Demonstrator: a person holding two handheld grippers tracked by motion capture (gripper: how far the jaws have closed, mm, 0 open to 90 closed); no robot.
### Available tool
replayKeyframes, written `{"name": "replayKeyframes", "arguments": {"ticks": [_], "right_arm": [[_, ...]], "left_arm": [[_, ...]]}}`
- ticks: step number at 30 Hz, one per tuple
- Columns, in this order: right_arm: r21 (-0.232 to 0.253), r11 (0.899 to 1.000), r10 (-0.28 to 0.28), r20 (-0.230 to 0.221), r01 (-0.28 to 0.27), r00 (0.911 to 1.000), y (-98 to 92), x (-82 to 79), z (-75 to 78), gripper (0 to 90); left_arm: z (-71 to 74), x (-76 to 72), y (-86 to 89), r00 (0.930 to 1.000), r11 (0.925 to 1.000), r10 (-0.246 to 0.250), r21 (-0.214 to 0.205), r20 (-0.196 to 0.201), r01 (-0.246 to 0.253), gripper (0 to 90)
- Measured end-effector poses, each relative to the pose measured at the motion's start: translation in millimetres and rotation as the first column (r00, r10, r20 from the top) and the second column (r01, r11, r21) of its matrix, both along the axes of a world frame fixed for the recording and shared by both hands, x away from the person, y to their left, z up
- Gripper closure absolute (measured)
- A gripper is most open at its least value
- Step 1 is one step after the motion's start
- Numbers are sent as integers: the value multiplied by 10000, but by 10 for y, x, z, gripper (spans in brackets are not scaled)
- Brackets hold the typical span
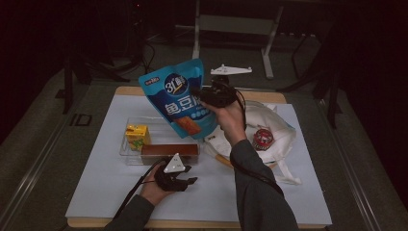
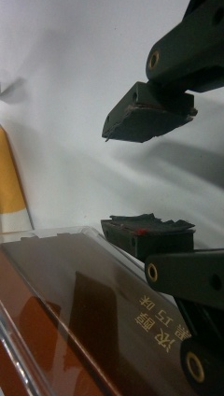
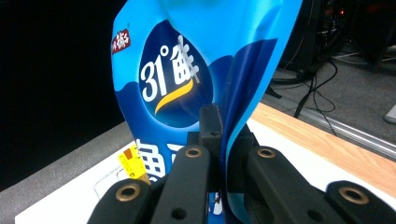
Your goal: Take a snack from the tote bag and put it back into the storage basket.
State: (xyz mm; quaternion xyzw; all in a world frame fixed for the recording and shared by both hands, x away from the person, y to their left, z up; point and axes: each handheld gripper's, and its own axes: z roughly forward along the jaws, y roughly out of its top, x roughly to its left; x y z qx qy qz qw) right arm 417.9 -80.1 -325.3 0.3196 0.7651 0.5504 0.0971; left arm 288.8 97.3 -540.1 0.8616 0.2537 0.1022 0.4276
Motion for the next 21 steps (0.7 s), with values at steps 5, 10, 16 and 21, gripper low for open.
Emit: {"name": "replayKeyframes", "arguments": {"ticks": [5,10,16,21], "right_arm": [[-19,9999,-147,-89,147,9999,125,43,-27,894],[86,9998,-195,-340,198,9992,244,117,-77,894],[210,9996,-184,-568,196,9982,398,173,-213,894],[335,9993,-169,-711,193,9973,525,184,-364,894]], "left_arm": [[2,-10,0,10000,10000,-39,-7,80,39,498],[2,-15,3,9999,10000,-56,-71,124,57,498],[5,-25,12,9998,9998,-40,-173,181,44,499],[7,-33,18,9997,9997,-88,-230,210,93,501]]}}
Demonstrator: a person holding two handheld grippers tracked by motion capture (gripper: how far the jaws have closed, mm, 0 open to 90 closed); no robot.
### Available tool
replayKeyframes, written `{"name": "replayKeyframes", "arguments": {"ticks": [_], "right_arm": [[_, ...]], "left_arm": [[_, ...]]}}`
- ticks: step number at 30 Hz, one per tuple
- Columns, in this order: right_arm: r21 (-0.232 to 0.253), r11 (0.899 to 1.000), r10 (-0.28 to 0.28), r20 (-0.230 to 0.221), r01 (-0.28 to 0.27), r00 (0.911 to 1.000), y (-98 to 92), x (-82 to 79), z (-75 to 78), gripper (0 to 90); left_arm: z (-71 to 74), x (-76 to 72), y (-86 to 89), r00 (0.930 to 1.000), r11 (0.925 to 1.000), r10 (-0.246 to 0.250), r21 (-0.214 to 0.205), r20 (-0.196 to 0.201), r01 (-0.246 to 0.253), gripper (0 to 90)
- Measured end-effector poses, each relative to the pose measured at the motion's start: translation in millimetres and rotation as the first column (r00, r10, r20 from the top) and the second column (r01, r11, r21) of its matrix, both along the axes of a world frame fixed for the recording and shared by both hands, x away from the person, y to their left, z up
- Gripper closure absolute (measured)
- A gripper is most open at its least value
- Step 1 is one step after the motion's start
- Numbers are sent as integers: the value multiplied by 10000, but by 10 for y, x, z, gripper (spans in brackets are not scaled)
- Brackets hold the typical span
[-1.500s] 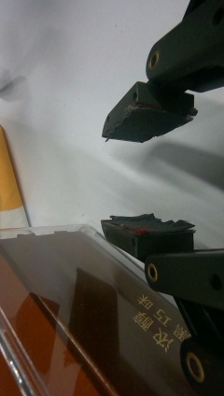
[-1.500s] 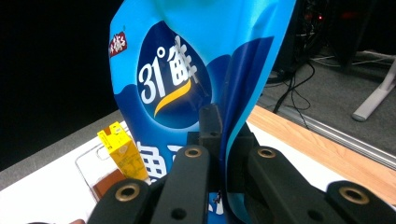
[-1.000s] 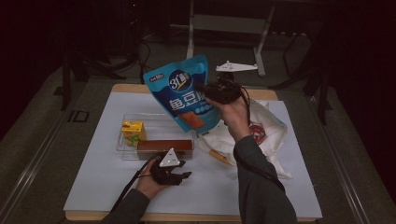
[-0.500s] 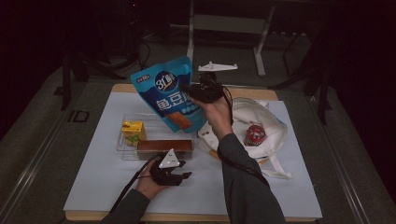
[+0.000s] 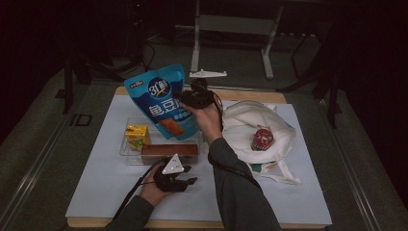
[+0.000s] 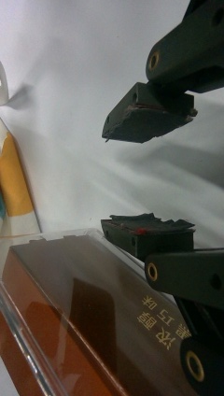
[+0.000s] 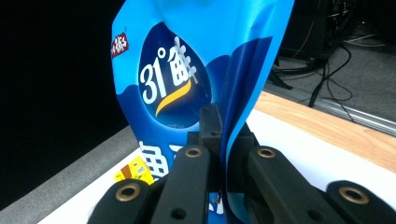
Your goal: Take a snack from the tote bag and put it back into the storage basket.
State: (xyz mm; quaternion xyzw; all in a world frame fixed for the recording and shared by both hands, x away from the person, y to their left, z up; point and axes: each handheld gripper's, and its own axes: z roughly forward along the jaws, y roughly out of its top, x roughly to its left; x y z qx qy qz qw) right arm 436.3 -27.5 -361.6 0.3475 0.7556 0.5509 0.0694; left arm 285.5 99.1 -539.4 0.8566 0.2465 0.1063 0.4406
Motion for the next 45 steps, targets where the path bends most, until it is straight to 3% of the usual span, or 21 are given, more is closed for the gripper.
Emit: {"name": "replayKeyframes", "arguments": {"ticks": [12,19,27,31,37,40,45], "right_arm": [[-17,9997,-263,-260,263,9993,150,51,-178,893],[171,9989,-438,-66,439,9990,194,71,-234,894],[-33,9980,-633,32,633,9980,266,62,-248,894],[366,9964,-769,32,767,9970,238,73,-242,893],[-118,9969,-777,102,778,9969,215,31,-389,883],[113,9976,-677,-61,677,9977,104,31,-443,874],[-471,9987,-205,107,210,9997,-94,18,-433,856]], "left_arm": [[2,-7,4,10000,10000,-26,-74,22,27,502],[3,-8,7,10000,9999,-8,-121,39,9,502],[4,-15,10,10000,9999,-56,-119,49,56,502],[5,-11,13,10000,9999,-50,-95,40,50,502],[3,-16,8,10000,9999,-38,-115,43,39,502],[1,-16,4,10000,9999,-16,-127,10,16,501],[1,-14,4,10000,9999,-4,-107,-27,4,501]]}}
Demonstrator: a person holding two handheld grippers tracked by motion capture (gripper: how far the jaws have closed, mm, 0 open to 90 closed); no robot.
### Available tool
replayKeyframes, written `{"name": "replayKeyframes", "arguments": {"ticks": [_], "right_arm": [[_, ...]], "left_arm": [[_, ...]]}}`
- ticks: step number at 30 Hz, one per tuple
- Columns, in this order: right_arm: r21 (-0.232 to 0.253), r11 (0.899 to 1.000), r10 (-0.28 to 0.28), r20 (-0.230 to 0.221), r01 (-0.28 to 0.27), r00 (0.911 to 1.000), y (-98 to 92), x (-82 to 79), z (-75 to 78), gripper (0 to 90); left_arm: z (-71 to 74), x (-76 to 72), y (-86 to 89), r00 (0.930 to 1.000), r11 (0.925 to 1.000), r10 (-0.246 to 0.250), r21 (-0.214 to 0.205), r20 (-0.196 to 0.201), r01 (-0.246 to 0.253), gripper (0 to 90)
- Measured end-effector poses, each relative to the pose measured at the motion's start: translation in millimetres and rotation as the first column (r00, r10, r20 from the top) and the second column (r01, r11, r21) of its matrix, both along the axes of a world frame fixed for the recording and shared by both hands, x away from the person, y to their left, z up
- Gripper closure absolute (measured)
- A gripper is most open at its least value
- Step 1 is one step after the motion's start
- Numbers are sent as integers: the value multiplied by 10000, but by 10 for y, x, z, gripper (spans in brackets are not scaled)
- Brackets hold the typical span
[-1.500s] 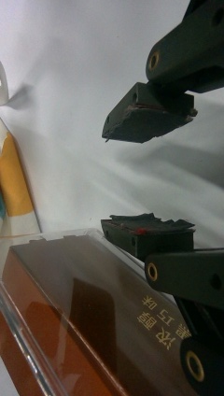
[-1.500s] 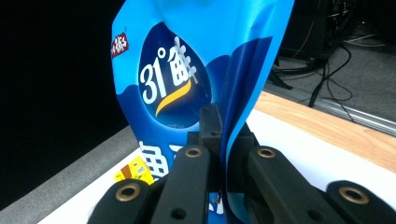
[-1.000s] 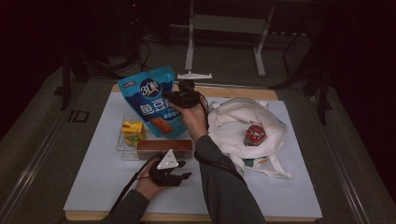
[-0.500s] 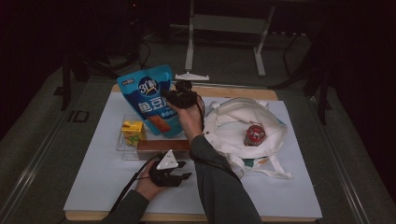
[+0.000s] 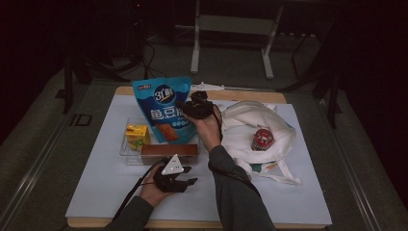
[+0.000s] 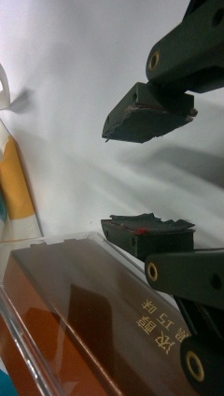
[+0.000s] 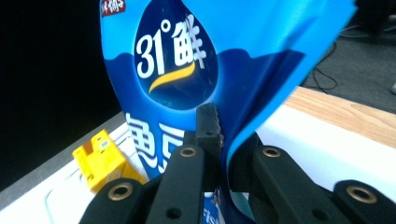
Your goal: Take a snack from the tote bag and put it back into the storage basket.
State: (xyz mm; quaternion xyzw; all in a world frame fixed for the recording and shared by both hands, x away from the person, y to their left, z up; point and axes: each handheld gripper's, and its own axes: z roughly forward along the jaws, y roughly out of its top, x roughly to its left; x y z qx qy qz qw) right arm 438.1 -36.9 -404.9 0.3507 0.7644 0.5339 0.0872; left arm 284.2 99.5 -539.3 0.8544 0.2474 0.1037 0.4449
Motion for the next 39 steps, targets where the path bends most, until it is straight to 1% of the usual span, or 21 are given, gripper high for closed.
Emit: {"name": "replayKeyframes", "arguments": {"ticks": [1,3,4,8,10,13,14,16,18,19,22,25,26,27,28,29,30,32,34,37,39], "right_arm": [[-103,9998,157,23,-157,9999,-13,-7,4,853],[-730,9967,384,226,-367,9990,-20,-45,14,838],[-898,9950,462,269,-436,9986,-26,-62,18,836],[-1282,9884,864,342,-813,9957,-45,-106,41,819],[-1696,9806,1053,347,-980,9938,-58,-119,55,798],[-1953,9749,1150,319,-1067,9929,-75,-116,63,778],[-2176,9695,1196,179,-1129,9927,-87,-101,58,753],[-2415,9637,1183,43,-1138,9930,-89,-92,49,724],[-2764,9547,1163,64,-1100,9932,-85,-97,36,707],[-2985,9474,1220,38,-1153,9925,-84,-97,26,702],[-3068,9436,1299,-18,-1242,9915,-85,-107,22,735],[-3386,9339,1327,289,-1152,9907,-26,-142,10,793],[-3529,9296,1311,475,-1062,9902,10,-159,-9,807],[-3612,9287,1189,748,-843,9901,44,-175,-44,816],[-3508,9333,1120,816,-766,9904,51,-176,-63,821],[-3290,9413,1087,854,-750,9904,56,-173,-82,821],[-3172,9455,1071,907,-732,9901,64,-169,-99,819],[-3198,9447,1066,892,-729,9903,91,-163,-118,817],[-3045,9488,1137,811,-840,9902,105,-154,-130,817],[-2931,9528,1057,741,-796,9916,108,-140,-138,812],[-2961,9511,1101,601,-876,9921,112,-143,-174,810]], "left_arm": [[-1,0,-1,10000,10000,2,-2,6,-2,501],[-1,0,-1,10000,10000,7,6,11,-7,501],[-1,-1,-3,10000,10000,7,1,8,-7,501],[-1,-3,-3,10000,10000,0,18,33,0,501],[-1,-1,-4,10000,10000,-9,26,23,9,501],[-2,-1,-5,10000,10000,-4,15,16,4,501],[-2,-1,-5,10000,10000,-5,20,15,5,501],[-2,0,-3,10000,10000,-5,17,12,5,501],[-2,-1,-4,10000,10000,-12,27,19,12,501],[-2,-1,-4,10000,10000,-14,31,18,14,500],[-2,2,-4,10000,10000,-14,21,3,14,501],[-2,2,-3,10000,10000,-7,21,2,7,500],[-1,3,-2,10000,10000,-6,16,-15,6,500],[-3,4,-3,10000,10000,-4,6,-7,4,500],[-2,3,-3,10000,10000,-6,13,-7,6,500],[-3,2,-4,10000,10000,-16,16,-4,16,500],[-3,3,-5,10000,10000,-20,24,-11,20,500],[-2,4,-2,10000,10000,-8,15,-23,8,500],[-3,6,-3,10000,10000,-4,12,-42,4,500],[-3,5,-3,10000,10000,-3,17,-32,3,500],[-3,3,-5,10000,10000,-17,23,-11,17,500]]}}
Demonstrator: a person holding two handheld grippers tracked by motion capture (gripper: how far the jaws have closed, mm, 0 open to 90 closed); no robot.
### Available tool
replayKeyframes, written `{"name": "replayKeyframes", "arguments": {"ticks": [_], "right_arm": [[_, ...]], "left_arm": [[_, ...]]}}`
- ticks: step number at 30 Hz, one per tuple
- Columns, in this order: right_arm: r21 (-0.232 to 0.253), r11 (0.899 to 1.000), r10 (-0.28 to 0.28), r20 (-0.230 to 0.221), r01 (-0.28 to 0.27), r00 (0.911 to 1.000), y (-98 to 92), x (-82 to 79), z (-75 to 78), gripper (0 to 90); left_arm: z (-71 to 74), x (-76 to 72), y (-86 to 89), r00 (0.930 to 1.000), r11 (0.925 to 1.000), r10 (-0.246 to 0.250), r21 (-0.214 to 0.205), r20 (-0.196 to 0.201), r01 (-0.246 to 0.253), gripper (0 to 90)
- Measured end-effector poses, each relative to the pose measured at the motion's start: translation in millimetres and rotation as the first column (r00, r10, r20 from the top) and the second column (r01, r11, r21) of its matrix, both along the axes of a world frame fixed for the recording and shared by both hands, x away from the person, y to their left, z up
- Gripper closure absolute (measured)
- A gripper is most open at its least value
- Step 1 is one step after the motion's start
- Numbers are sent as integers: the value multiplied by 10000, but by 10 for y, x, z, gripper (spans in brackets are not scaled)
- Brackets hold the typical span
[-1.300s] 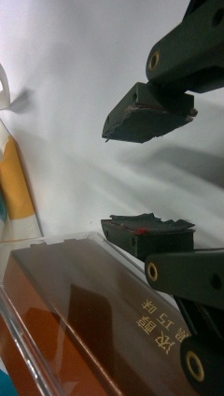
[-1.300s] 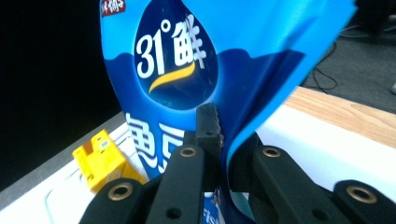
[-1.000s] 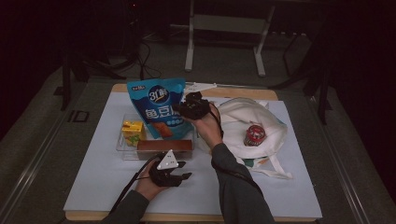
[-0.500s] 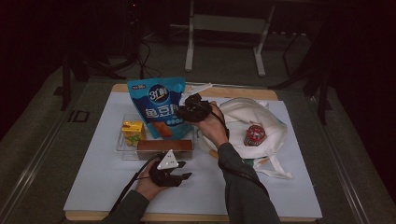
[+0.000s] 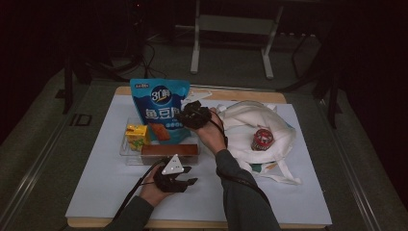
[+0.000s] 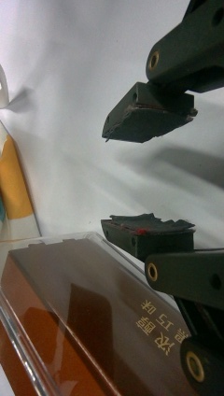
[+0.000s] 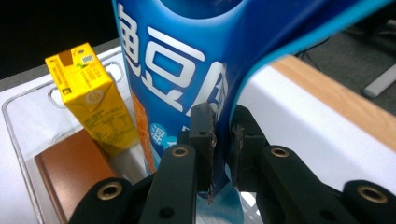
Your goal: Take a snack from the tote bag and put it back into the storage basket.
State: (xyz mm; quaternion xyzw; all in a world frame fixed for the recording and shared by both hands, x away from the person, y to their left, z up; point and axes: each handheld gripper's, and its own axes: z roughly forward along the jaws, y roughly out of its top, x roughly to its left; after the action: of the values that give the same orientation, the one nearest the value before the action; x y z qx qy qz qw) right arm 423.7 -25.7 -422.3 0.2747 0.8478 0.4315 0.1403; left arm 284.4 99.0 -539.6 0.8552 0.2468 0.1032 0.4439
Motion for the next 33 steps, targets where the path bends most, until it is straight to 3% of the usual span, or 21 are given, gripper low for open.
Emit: {"name": "replayKeyframes", "arguments": {"ticks": [3,5,10,19,25,33], "right_arm": [[-214,9996,165,47,-164,9999,34,-29,-84,803],[22,10000,63,-99,-63,9999,54,-18,-83,799],[-190,9998,62,-16,-63,10000,56,-18,-73,790],[214,9997,-63,-148,66,9999,-14,-35,-83,786],[66,10000,-26,-121,26,9999,-13,-45,-57,749],[257,9996,-90,-211,95,9997,-86,-77,-6,721]], "left_arm": [[0,5,3,10000,10000,24,-14,-35,-24,500],[0,4,3,10000,10000,18,-14,-27,-18,500],[0,11,6,10000,10000,1,-16,-68,-1,499],[-1,11,3,9999,10000,-24,-2,-105,24,499],[-1,12,1,10000,10000,-21,42,-80,21,499],[-3,18,-2,9999,10000,-23,29,-152,24,495]]}}
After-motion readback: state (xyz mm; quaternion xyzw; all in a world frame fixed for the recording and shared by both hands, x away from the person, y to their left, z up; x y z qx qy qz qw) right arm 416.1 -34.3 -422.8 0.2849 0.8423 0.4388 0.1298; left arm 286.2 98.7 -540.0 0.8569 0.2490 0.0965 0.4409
